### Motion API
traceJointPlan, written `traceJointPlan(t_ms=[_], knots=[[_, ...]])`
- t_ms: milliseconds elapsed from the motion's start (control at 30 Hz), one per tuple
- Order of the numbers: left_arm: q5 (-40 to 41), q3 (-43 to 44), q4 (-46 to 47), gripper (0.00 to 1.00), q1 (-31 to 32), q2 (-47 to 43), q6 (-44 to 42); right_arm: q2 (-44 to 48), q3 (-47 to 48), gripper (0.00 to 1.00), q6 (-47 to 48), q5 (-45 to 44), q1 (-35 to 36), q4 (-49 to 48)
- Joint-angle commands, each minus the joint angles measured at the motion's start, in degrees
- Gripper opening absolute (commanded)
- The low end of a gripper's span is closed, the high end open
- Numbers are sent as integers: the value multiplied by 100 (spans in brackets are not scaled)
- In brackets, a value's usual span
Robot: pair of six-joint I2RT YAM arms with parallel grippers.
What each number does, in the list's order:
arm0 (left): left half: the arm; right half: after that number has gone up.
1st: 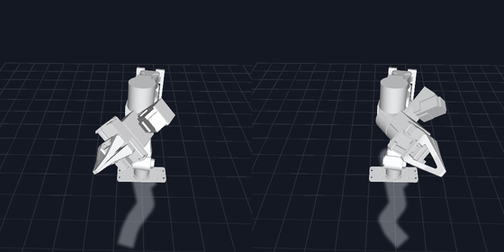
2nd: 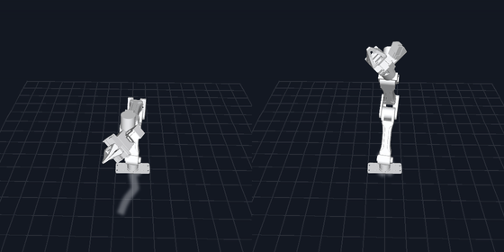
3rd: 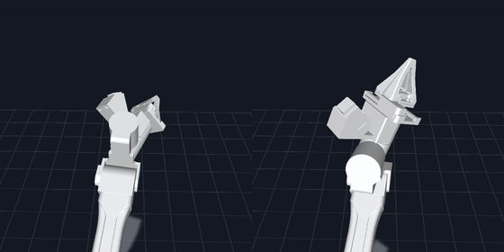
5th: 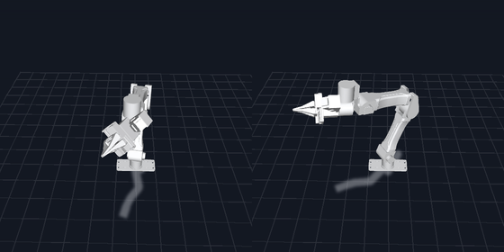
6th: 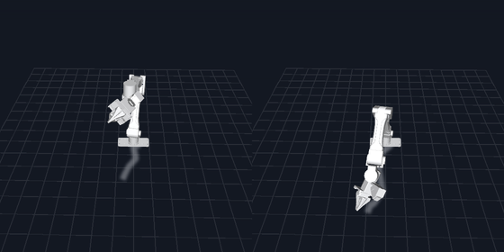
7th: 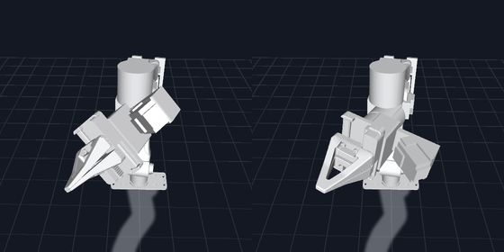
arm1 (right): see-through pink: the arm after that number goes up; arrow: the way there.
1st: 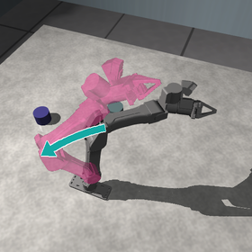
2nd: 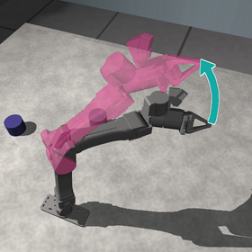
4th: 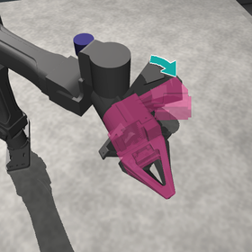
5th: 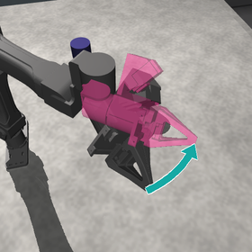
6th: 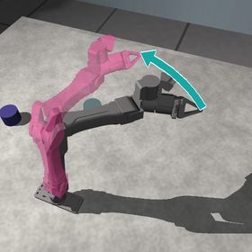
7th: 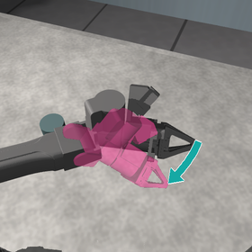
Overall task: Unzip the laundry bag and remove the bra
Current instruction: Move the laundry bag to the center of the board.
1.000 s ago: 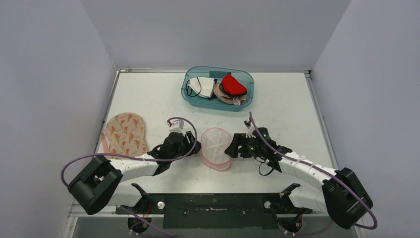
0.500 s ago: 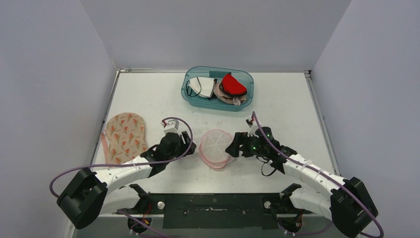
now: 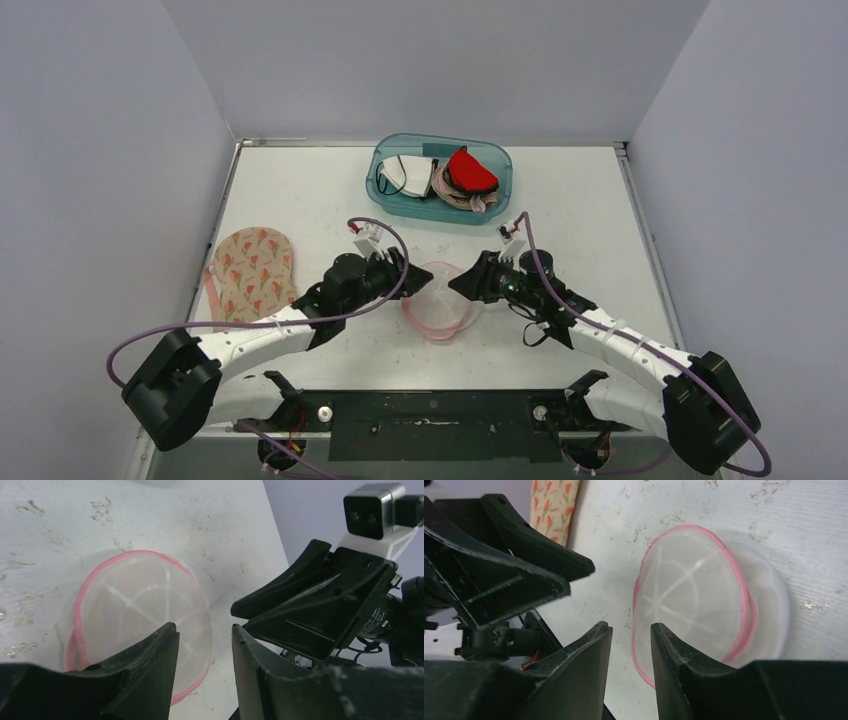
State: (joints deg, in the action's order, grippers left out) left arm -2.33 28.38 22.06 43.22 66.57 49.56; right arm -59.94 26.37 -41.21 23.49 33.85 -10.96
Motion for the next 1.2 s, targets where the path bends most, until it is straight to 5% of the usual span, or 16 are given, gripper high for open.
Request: traceJointPlan(t_ms=[0,333,667,767,900,1167], knots=[[-415,27,1048,40,90,613,168,-521,25,35,-433,348,41,-1366],[-413,-223,2052,37,81,2317,277,-1336,-483,34,-219,-122,-12,-1596],[-356,-327,2307,36,77,2696,265,-1234,-689,35,100,-358,-67,-1286],[-322,-321,2177,36,81,2552,203,-709,-639,46,210,-208,-114,-1011],[-251,-288,1986,36,81,2477,95,-24,-610,76,378,-350,-192,-288],[-170,-351,2036,36,95,2483,133,185,-1204,94,-191,-257,-613,-403]])
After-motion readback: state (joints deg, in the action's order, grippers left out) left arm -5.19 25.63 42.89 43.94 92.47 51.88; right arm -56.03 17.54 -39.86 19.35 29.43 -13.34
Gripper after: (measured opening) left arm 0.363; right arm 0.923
